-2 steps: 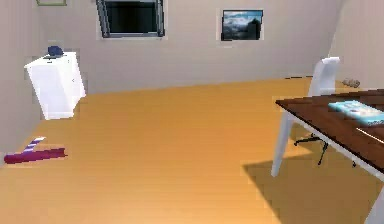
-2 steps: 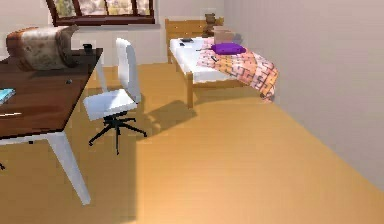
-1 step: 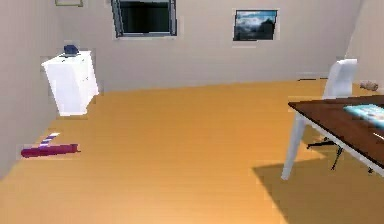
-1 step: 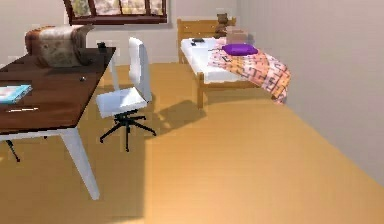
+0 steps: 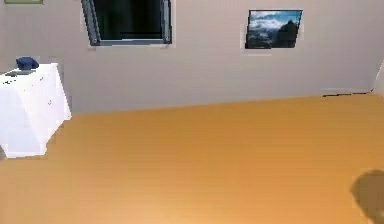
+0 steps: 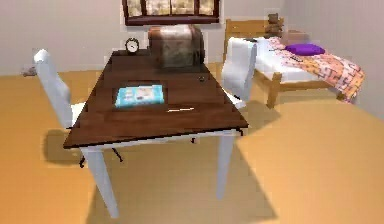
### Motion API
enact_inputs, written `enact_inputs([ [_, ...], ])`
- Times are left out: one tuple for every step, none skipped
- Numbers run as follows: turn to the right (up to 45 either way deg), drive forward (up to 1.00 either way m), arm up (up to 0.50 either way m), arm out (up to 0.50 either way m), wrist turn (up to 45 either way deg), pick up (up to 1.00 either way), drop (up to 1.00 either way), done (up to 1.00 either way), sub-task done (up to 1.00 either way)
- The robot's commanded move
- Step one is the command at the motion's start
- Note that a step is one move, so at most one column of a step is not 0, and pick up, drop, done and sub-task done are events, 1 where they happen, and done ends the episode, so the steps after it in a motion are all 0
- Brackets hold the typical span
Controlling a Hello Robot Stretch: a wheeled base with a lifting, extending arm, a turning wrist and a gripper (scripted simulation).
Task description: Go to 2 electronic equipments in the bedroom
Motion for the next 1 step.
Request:
enact_inputs([
  [0.0, 0.65, 0.00, 0.00, 0.0, 0.00, 0.00, 0.00, 0.00],
])
